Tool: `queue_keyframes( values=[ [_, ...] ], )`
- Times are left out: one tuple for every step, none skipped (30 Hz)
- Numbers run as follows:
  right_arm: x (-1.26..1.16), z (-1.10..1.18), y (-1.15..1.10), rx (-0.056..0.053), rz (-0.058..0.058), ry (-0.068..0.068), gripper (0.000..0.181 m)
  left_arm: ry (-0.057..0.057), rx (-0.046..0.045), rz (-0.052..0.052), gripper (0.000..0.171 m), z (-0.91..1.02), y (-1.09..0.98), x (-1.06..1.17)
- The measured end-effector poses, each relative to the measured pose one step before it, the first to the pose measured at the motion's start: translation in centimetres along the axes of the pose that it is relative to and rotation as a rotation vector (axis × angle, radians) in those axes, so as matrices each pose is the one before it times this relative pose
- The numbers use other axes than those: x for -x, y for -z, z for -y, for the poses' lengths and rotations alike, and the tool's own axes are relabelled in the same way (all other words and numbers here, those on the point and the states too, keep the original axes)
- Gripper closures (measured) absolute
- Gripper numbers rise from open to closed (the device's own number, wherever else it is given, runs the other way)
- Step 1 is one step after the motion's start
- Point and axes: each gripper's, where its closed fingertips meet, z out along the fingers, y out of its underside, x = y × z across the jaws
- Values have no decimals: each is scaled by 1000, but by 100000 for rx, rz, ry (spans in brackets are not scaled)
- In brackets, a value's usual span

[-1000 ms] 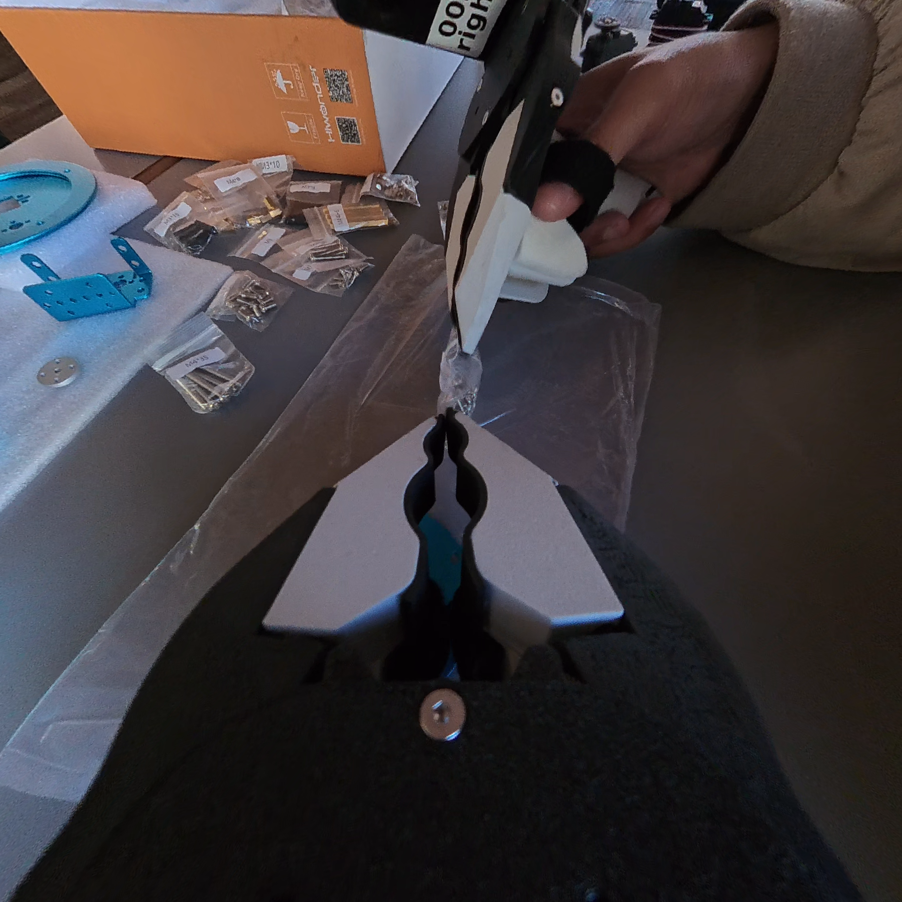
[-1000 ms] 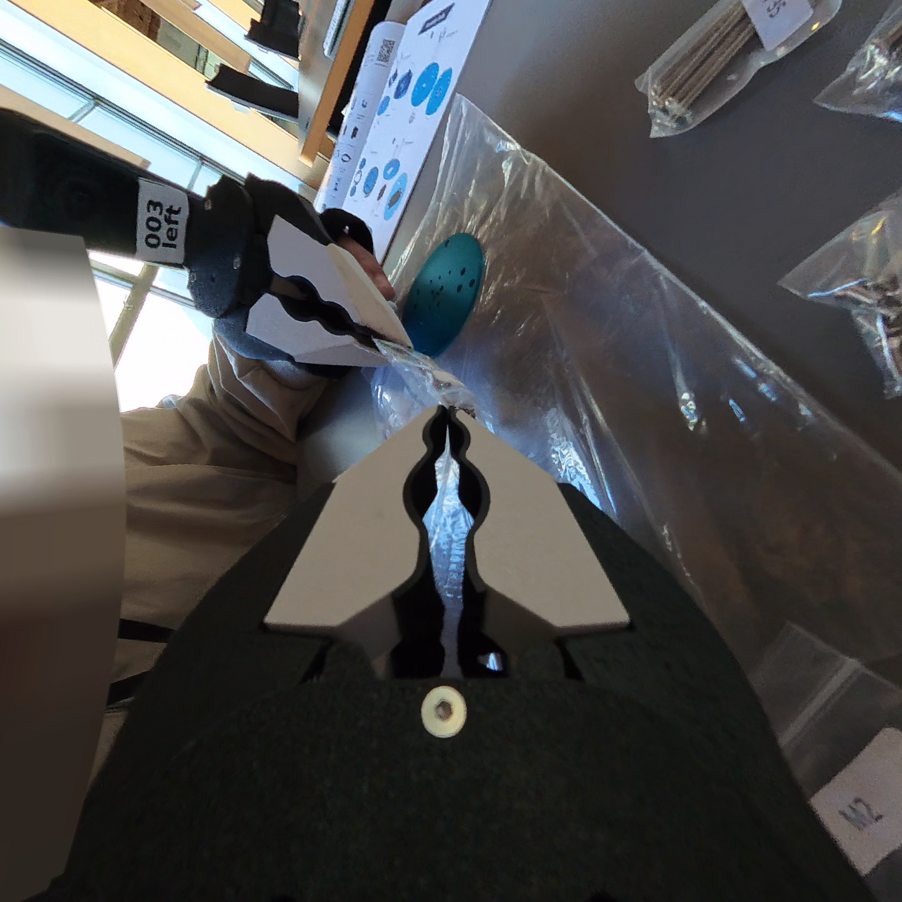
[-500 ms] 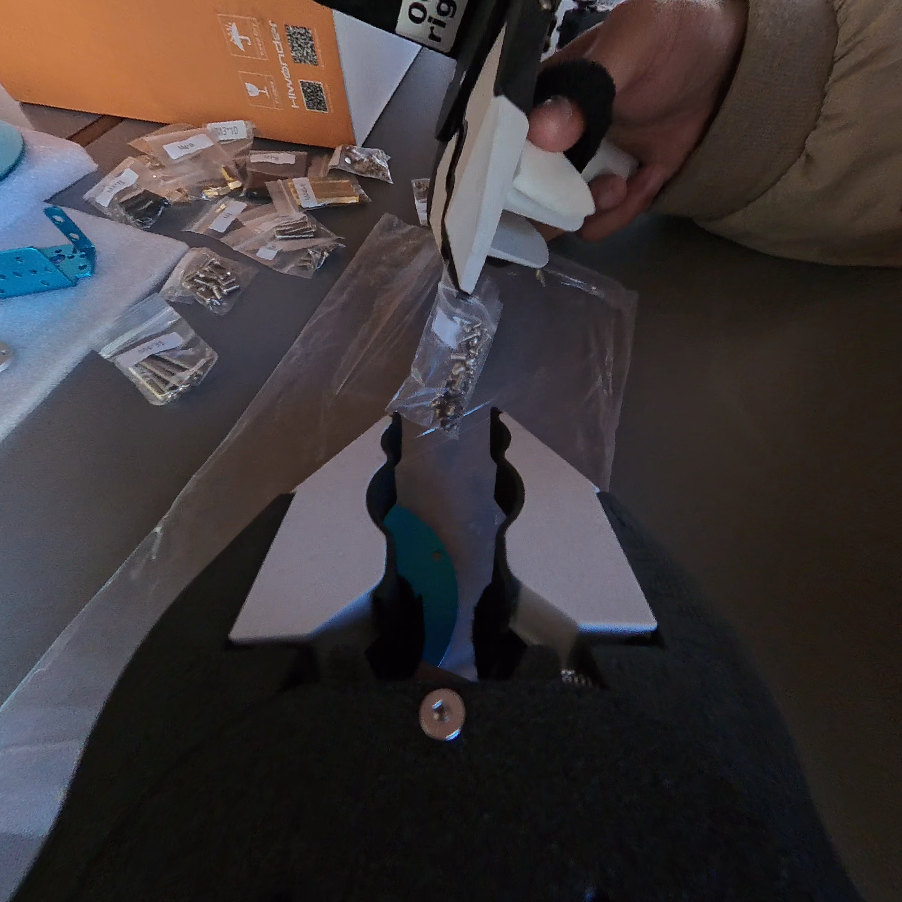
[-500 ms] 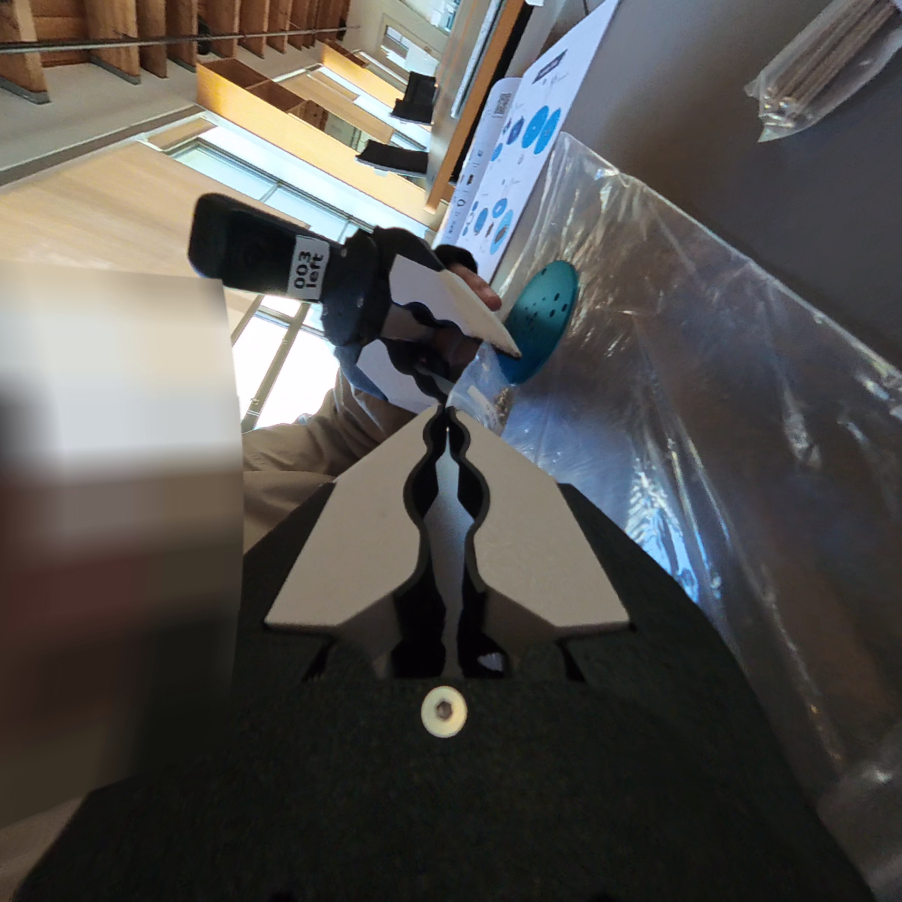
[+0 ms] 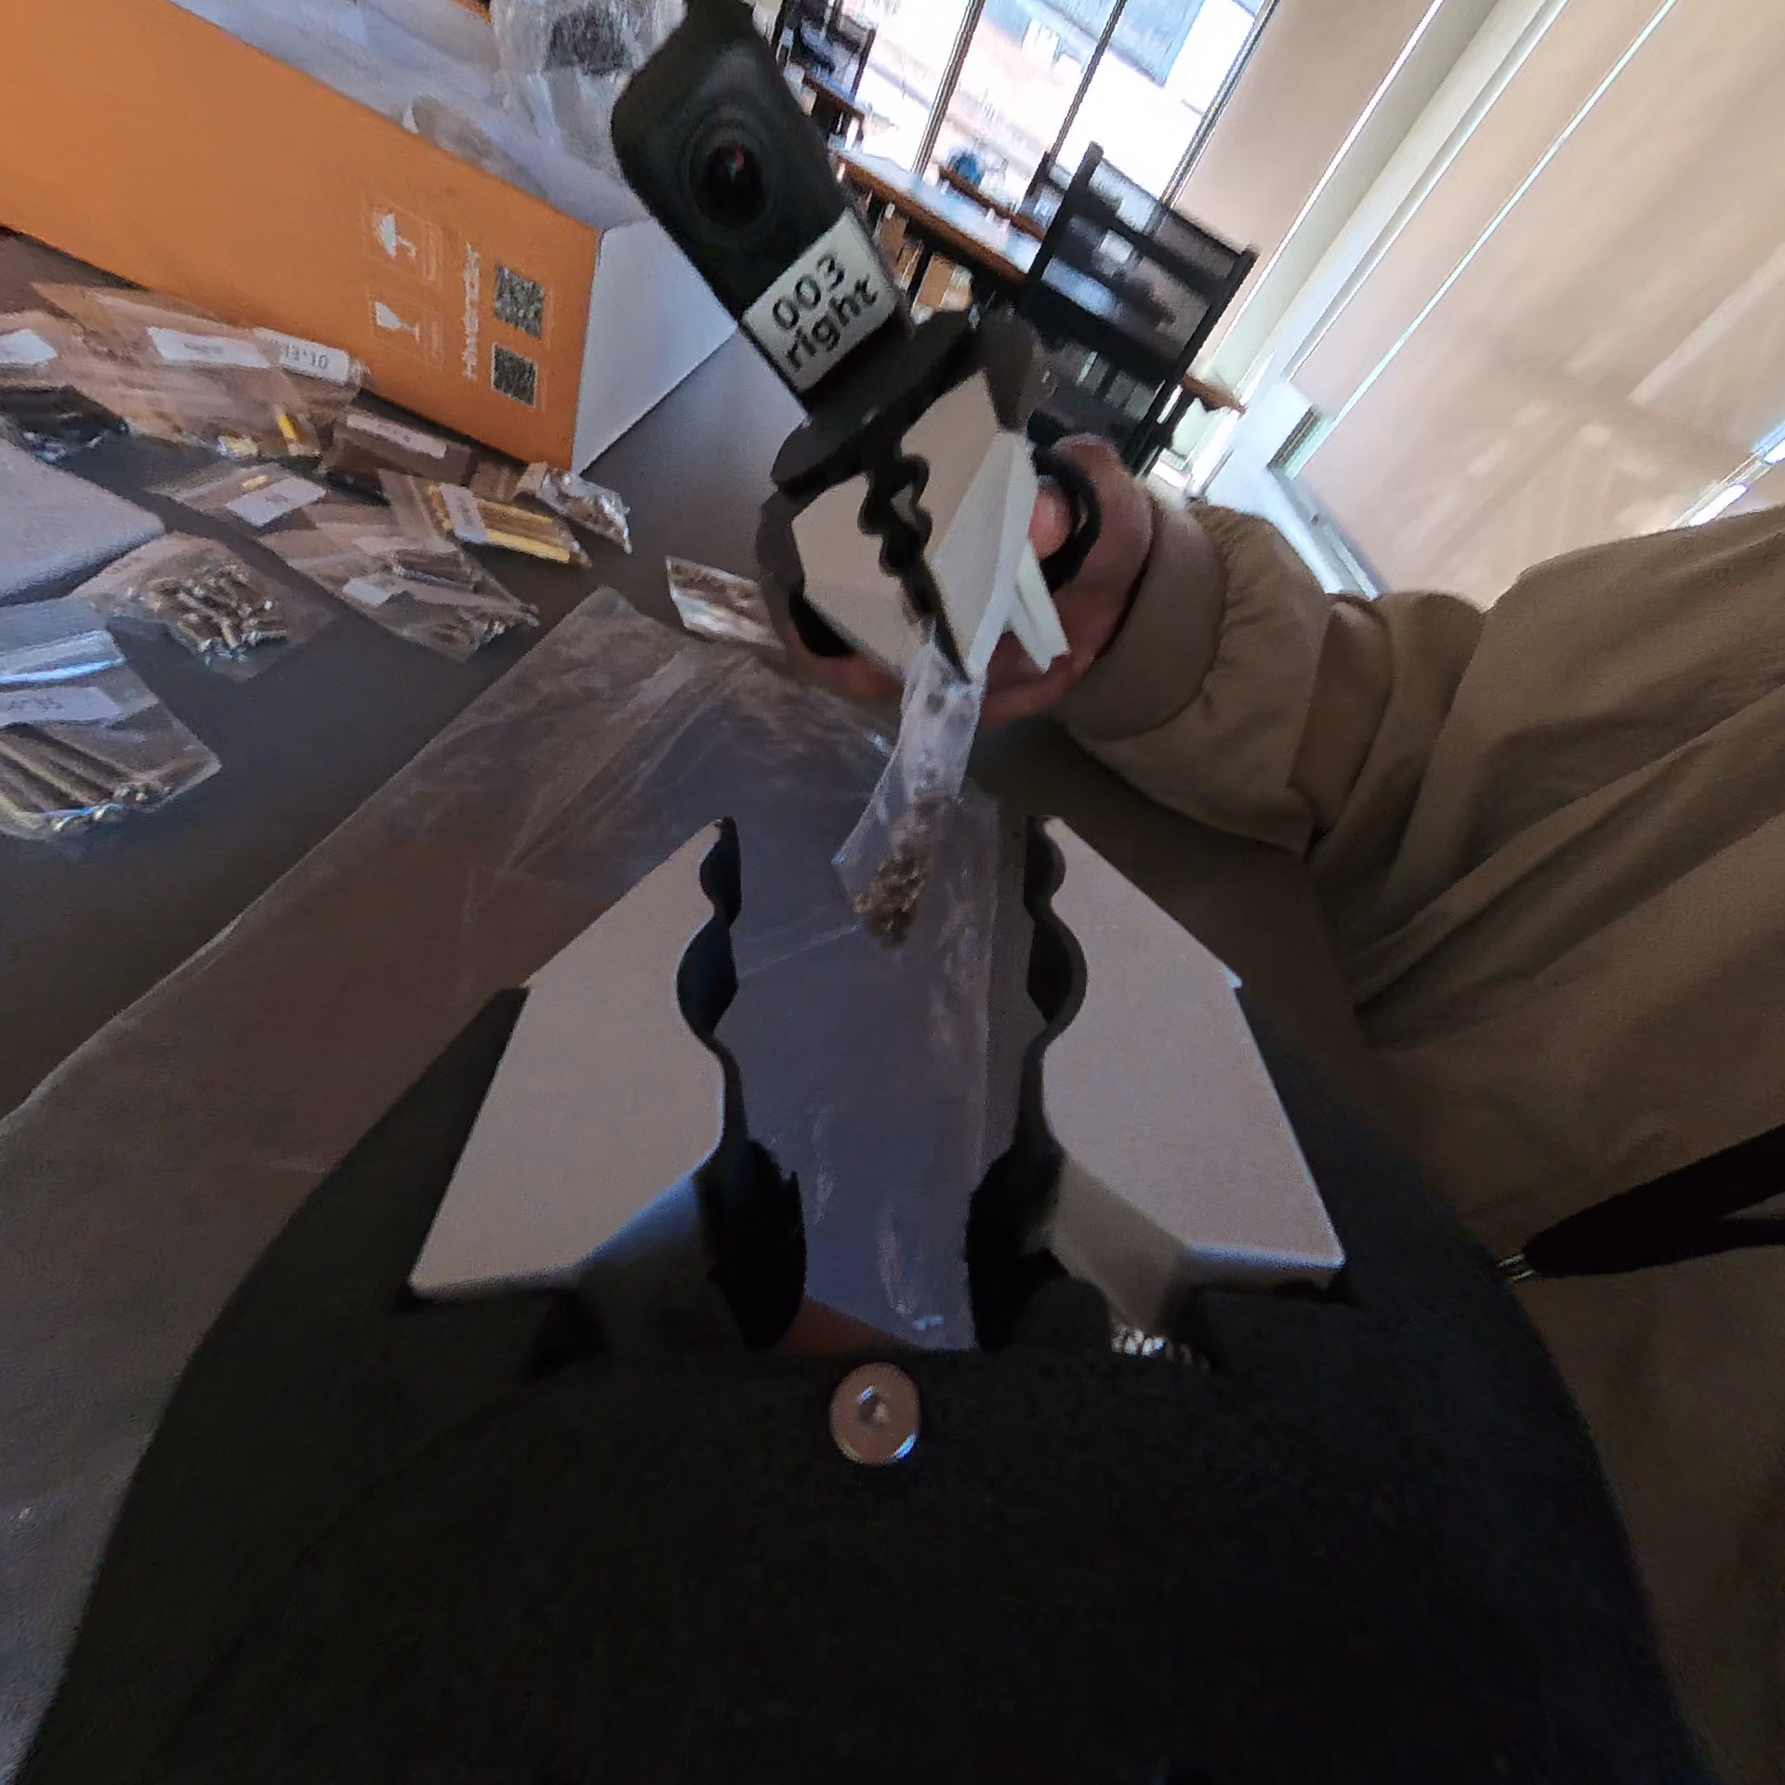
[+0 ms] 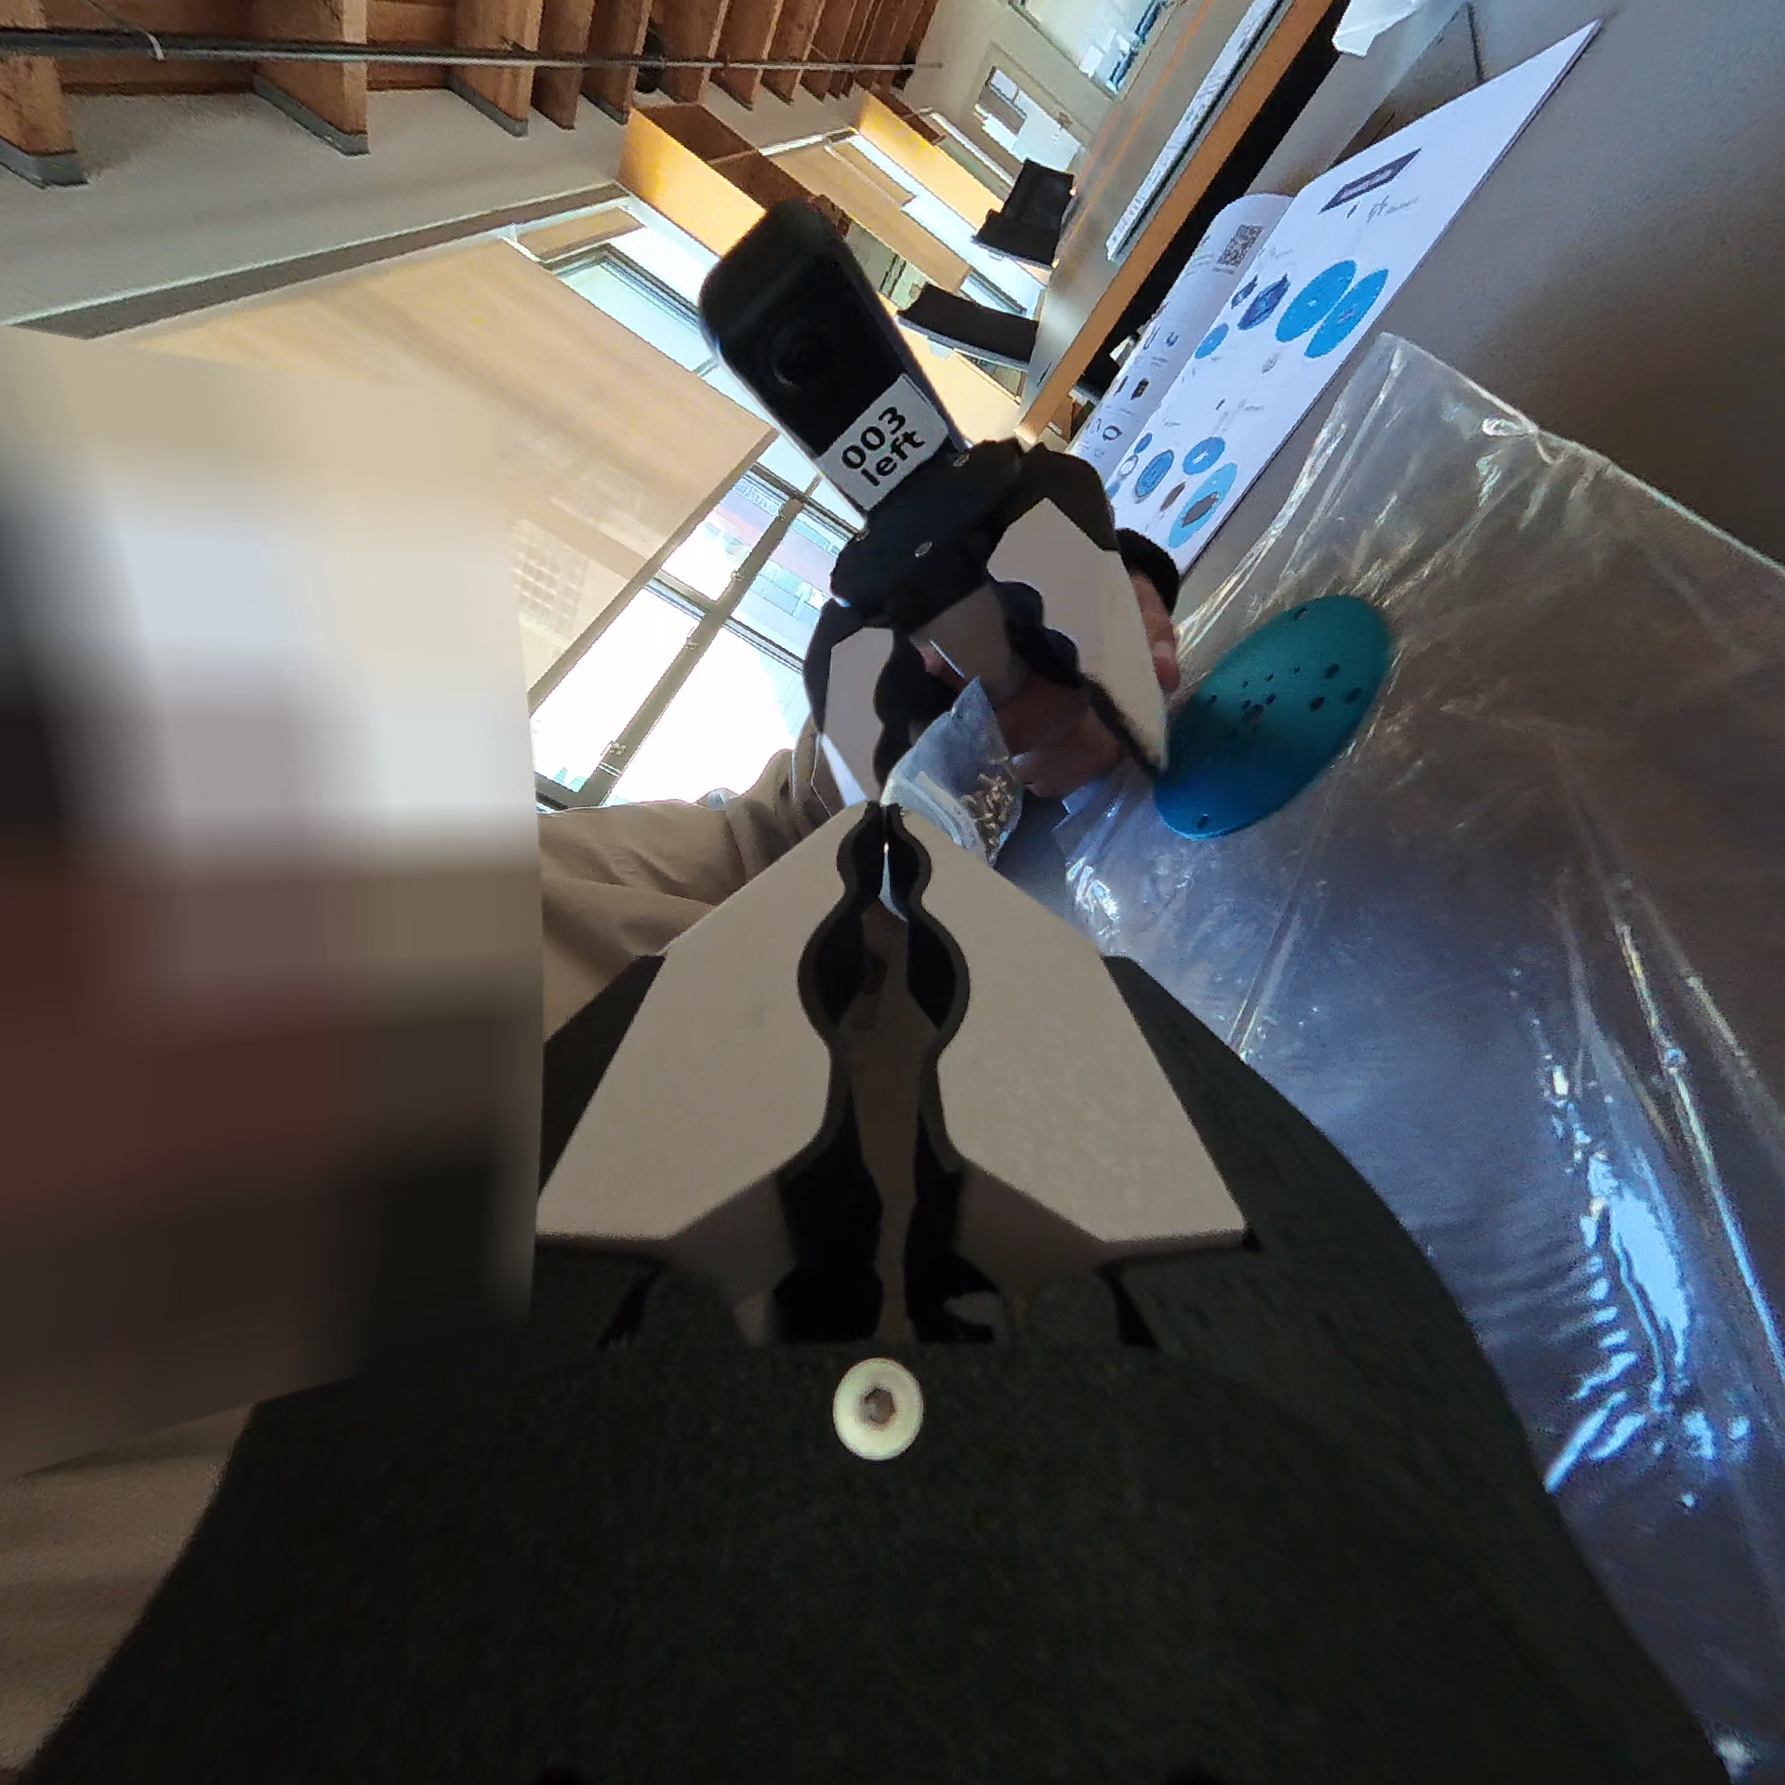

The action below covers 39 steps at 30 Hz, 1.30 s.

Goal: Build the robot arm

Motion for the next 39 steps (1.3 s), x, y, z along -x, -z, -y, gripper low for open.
queue_keyframes(
  values=[
    [-16, -8, -79, -162, 176, -193, 181, 151, -2265, -1359, 116, 349, -5, -297],
    [27, -12, -71, -231, 694, -649, 181, 3, -318, -894, 127, 50, -88, -193],
    [39, 18, -52, -415, 839, -719, 181, -324, 1170, 14, 135, -196, -137, -28],
    [25, 20, -34, -283, 570, -562, 181, -592, 1201, 603, 144, -222, -143, 63],
    [-52, -12, -10, -20, -189, -14, 181, -592, 953, 40, 147, -214, -128, -12],
    [-58, -35, -15, 221, -423, 150, 181, -13, 782, 827, 147, -157, -114, 138],
    [-66, -63, 0, 427, -505, 100, 181, 82, 12, 230, 151, -31, -47, 59],
    [-113, -33, 19, 270, -784, 177, 181, 106, -480, -528, 155, 58, 8, -53],
    [-179, -54, 41, 401, -1041, -33, 181, 247, -456, 65, 157, 66, 46, 41],
    [-169, -39, 60, 252, -936, -64, 181, 366, -258, 231, 159, 34, 40, 84],
    [-152, 15, 66, -75, -683, 121, 181, 488, -27, 173, 160, -3, 24, 87],
    [-136, -7, 54, 36, -464, -123, 181, 312, 2, -128, 161, 1, 4, 14],
    [-129, 0, 57, 86, -472, -194, 181, -6, 157, -273, 162, -25, -10, -32],
    [-109, 1, 50, -4, -365, -3, 181, -275, 217, -223, 164, -35, -11, -60],
    [-26, -5, 16, -52, 43, -102, 181, -376, 175, 60, 165, -21, -23, -26],
    [-18, -5, -8, 24, -13, -87, 181, -228, 51, 805, 165, -13, -1, 88],
    [-41, -18, -23, 103, -263, 250, 181, -150, 207, 48, 165, -34, 2, 0],
    [33, -41, -24, 368, -21, 562, 181, -152, 249, -802, 165, -42, 14, -120],
    [35, -22, -29, 296, -268, 792, 181, -13, -129, -81, 165, 9, 20, -13],
    [-24, 9, -10, 120, -734, 832, 181, -30, -44, -240, 165, 1, 27, -25],
    [-20, -7, 3, 288, -919, 1351, 181, -73, 201, -547, 165, -29, 3, -80],
    [23, -30, -5, 415, -892, 1893, 181, 4, -32, -106, 165, -1, -3, -2],
    [89, -11, -30, 548, -719, 2219, 181, -30, -273, -351, 165, 39, 23, -45],
    [91, 19, -38, 470, -1118, 3044, 181, -92, -310, -851, 165, 26, 36, -118],
    [-33, -5, -39, 458, -2057, 3744, 180, 121, -468, -400, 165, 55, 61, -37],
    [34, -72, -32, 1135, -1910, 4909, 176, 288, -591, -888, 165, 70, 77, -88],
    [191, -127, 2, 1582, -1256, 6213, 172, 459, -270, -1722, 165, 13, 66, -215],
    [178, -181, 34, 1869, -1452, 6728, 170, 540, 44, -1457, 165, -40, 56, -173],
    [198, -311, 24, 2549, -1142, 6737, 169, 348, 160, -1656, 165, -52, 20, -222],
    [345, -338, -18, 2444, 19, 7263, 166, 5, 231, -1730, 165, -50, -1, -263],
    [382, -118, -51, 597, 216, 6522, 164, -394, -9, -588, 165, -11, -6, -127],
    [396, -27, -127, -169, 601, 5650, 160, -642, -161, -534, 165, 16, -22, -137],
    [176, -137, -187, 497, -459, 6175, 155, -474, 8, -298, 165, 0, -17, -105],
    [-279, -222, -128, 1594, -3771, 5997, 151, -212, 194, 213, 165, -25, -24, 11],
    [-49, -240, -97, 1703, -2504, 6198, 150, -43, 349, -102, 165, -54, -21, -17],
    [122, -51, -77, 511, -1449, 5017, 150, 126, 74, 288, 165, -1, -11, 44],
    [-34, -39, -50, 580, -2214, 4234, 148, 329, -137, 617, 165, 18, 23, 121],
    [-81, -66, -56, 873, -2000, 3169, 148, 210, 135, 308, 165, -15, 10, 83],
    [-46, -73, -55, 887, -1368, 2318, 148, -124, 356, 668, 165, -38, 18, 99]
  ],
)
